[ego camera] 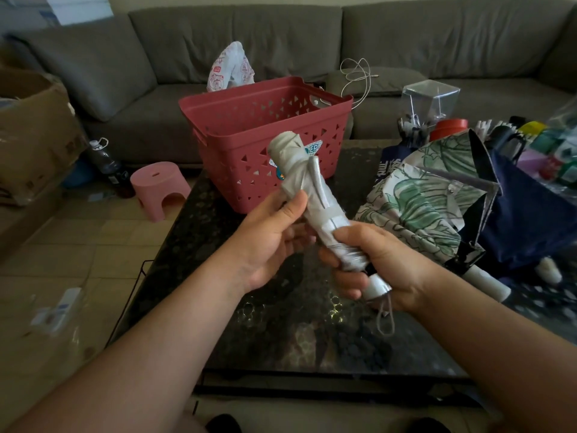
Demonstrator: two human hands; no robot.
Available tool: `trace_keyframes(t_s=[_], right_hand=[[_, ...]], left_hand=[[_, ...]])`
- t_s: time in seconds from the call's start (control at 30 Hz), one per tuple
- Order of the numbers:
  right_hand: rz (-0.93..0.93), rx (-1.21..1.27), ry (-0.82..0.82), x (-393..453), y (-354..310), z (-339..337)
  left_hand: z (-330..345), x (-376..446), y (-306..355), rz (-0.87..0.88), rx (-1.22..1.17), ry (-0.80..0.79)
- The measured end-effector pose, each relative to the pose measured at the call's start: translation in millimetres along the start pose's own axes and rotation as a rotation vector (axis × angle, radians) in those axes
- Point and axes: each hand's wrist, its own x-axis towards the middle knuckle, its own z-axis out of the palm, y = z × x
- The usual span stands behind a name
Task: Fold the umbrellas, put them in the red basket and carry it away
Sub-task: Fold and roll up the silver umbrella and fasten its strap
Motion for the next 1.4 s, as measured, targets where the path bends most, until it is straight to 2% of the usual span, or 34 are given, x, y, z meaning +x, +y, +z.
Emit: trace_keyframes(t_s=[0.1, 0.2, 0.23, 0.3, 0.37, 0.4, 0.53, 0.67, 0.73, 0.8, 0.87, 0.93, 1.03, 1.2, 1.4], right_hand=[[0.136, 0.174, -0.245, -2, 4, -7], [0.184, 0.149, -0.304, -1, 5, -10], [0.196, 0.092, -0.276, 0, 4, -9], [0.216, -0.07, -0.106, 2, 2, -5], [0.143, -0.228, 0.117, 5, 4, -3], [0.079, -0.3, 0.175, 6, 6, -3], [-0.105, -0.496, 0.211, 5, 15, 6], [-0.23, -0.516, 0.305, 7, 18, 9], [-0.287, -0.55, 0.347, 8, 19, 9], [-0.318, -0.571, 0.367, 8, 19, 8], [-0.318, -0.581, 0.372, 8, 20, 8], [-0.322, -0.599, 0.383, 8, 20, 10], [-0.341, -0.668, 0.407, 8, 21, 9], [-0.322, -0.916, 0.491, 10, 24, -1], [-0.347, -0.807, 0.498, 13, 29, -2]], left_hand=[[-6, -1, -2, 0.001, -0.038, -0.175], [-6, -3, -5, 0.074, -0.044, -0.222], [-6, -3, -4, 0.11, -0.018, -0.19], [-8, -1, -2, 0.17, 0.012, -0.087], [-11, 3, -3, 0.231, 0.02, 0.038], [-13, 4, -3, 0.267, 0.044, 0.091], [-12, 3, -3, 0.355, 0.151, 0.192], [-10, 6, -2, 0.343, 0.197, 0.246], [-9, 6, -2, 0.377, 0.178, 0.327], [-8, 1, 0, 0.483, 0.324, 0.455], [-7, -5, 2, 0.604, 0.598, 0.53], [-6, -8, 3, 0.63, 0.717, 0.508], [-1, -10, 4, 0.549, 0.646, 0.436], [4, -13, 8, 0.458, 0.575, 0.442], [7, -11, 7, 0.395, 0.446, 0.395]])
